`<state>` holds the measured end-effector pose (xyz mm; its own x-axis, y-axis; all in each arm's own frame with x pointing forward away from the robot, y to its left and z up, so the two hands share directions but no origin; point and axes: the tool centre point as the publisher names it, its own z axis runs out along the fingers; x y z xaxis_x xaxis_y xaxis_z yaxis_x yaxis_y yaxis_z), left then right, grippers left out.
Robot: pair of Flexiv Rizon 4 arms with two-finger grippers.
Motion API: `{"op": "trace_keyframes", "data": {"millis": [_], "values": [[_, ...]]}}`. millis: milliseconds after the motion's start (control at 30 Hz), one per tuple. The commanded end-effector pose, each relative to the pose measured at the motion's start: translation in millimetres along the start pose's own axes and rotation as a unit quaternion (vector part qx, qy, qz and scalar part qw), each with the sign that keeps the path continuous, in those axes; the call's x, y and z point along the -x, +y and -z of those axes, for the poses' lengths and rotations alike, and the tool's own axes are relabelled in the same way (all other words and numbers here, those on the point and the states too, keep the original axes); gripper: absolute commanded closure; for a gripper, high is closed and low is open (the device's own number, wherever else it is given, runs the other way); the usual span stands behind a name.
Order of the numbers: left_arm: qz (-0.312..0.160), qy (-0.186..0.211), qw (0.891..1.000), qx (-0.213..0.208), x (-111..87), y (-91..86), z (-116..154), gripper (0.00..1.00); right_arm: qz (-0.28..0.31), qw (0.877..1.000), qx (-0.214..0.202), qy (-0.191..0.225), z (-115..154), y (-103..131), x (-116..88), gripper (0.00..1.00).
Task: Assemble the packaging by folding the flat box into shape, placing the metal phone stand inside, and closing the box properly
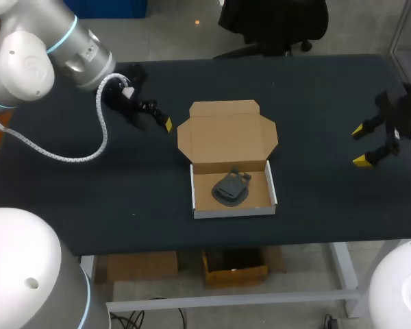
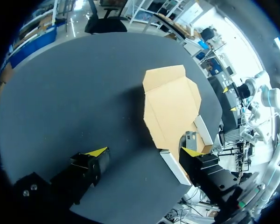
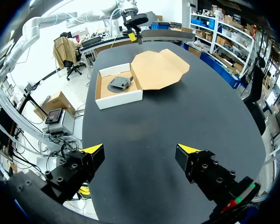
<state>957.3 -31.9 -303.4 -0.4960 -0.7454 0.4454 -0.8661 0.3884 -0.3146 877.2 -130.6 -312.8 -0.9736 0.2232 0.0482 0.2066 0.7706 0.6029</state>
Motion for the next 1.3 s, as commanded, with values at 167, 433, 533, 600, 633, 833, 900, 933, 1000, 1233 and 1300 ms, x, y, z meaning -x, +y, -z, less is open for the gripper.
{"op": "trace_keyframes", "data": {"millis": [167,433,533,600,633,833,900,933,1000,1233,1300], "values": [[-0.002,0.099,0.995,-0.002,12.2,-8.8,-12,0.00,0.011,1.000,-0.010,0.002,6,9,10,0.00],[0.008,0.136,0.991,0.003,11.2,-11.2,-26,0.00,0.033,0.999,-0.023,0.008,10,25,25,0.00],[0.014,0.155,0.988,0.005,9.2,-11.7,-31,0.00,0.041,0.999,-0.029,0.008,12,30,30,0.00],[0.018,0.165,0.986,0.008,6.9,-11.7,-35,0.00,0.048,0.998,-0.037,0.007,13,34,34,0.00],[0.018,0.170,0.985,0.008,5.3,-11.6,-37,0.00,0.050,0.998,-0.038,0.007,13,35,35,0.00],[0.022,0.203,0.979,0.005,-2.8,-10.5,-47,0.09,0.061,0.997,-0.045,0.011,12,41,46,0.00],[0.020,0.212,0.977,0.005,-6.2,-9.5,-50,0.10,0.066,0.997,-0.044,0.014,11,44,49,0.00],[0.020,0.214,0.977,0.004,-8.3,-9.8,-52,0.11,0.068,0.997,-0.044,0.014,11,45,51,0.00],[0.016,0.220,0.975,0.000,-13.4,-10.4,-56,0.15,0.071,0.996,-0.042,0.016,10,48,54,0.00],[0.008,0.236,0.972,-0.013,-26.0,-9.8,-65,0.27,0.087,0.995,-0.040,0.020,11,59,65,0.00],[0.003,0.240,0.970,-0.019,-29.9,-7.5,-67,0.27,0.088,0.995,-0.039,0.019,13,61,69,0.00]]}}
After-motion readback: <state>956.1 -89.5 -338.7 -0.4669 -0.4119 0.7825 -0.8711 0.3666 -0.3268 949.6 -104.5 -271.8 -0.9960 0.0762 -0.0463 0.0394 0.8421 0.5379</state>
